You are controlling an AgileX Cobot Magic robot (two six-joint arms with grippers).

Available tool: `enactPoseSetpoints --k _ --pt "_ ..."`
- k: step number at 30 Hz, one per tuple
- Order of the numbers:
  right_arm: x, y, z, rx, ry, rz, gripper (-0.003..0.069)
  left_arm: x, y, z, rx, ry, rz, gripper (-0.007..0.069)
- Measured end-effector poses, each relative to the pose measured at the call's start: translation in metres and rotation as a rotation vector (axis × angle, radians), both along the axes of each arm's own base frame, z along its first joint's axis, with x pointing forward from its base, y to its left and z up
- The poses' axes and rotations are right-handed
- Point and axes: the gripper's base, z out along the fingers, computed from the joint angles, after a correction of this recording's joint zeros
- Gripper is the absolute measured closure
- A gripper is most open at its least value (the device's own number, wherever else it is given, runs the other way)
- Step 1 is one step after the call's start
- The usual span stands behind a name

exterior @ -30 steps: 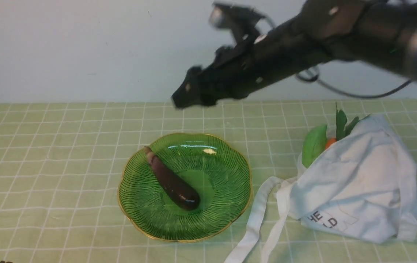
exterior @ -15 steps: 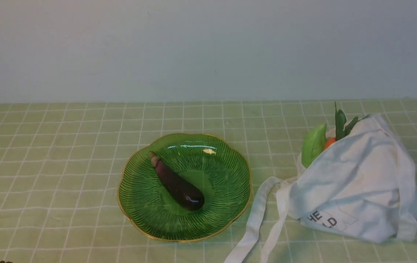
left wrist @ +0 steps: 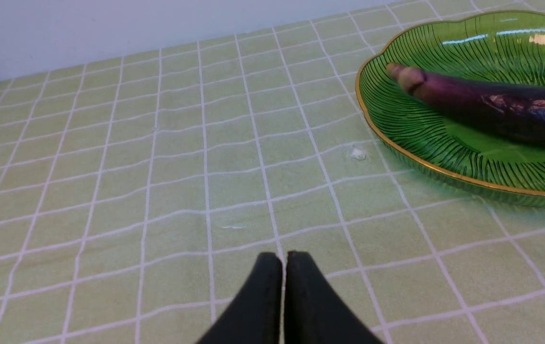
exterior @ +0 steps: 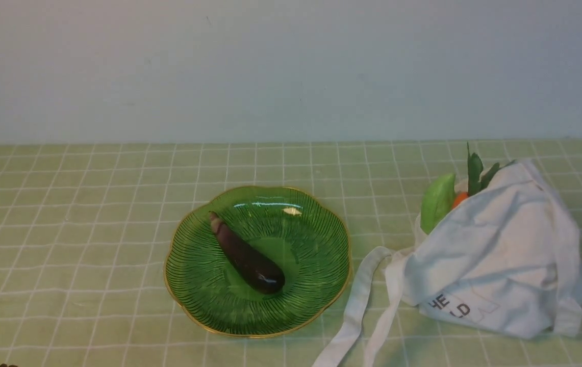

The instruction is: Take vegetables from bag on green coffee tablecloth place on plate.

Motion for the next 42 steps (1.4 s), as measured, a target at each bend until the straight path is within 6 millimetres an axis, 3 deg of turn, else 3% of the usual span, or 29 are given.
enactPoseSetpoints --k 8,12,21,30,33,35,42 --pt "0.001 0.0 -0.008 -0.002 0.004 -0.006 0.0671 0.0 0.0 0.0 0.0 0.0 0.0 0.0629" --pt "0.011 -0.001 -0.019 -0.083 0.029 -0.076 0.0671 0.0 0.0 0.0 0.0 0.0 0.0 0.0629" --pt "0.054 0.003 -0.082 -0.281 0.214 -0.182 0.0671 0.0 0.0 0.0 0.0 0.0 0.0 0.0629" --pt "0.084 0.008 -0.166 -0.315 0.485 -0.221 0.0671 0.0 0.0 0.0 0.0 0.0 0.0 0.0629" --pt "0.09 0.007 -0.203 -0.27 0.602 -0.248 0.0671 0.0 0.0 0.0 0.0 0.0 0.0 0.0629" --pt "0.091 0.007 -0.213 -0.24 0.634 -0.263 0.0671 0.0 0.0 0.0 0.0 0.0 0.0 0.0629" --pt "0.092 0.006 -0.213 -0.21 0.617 -0.281 0.0671 0.0 0.0 0.0 0.0 0.0 0.0 0.0629"
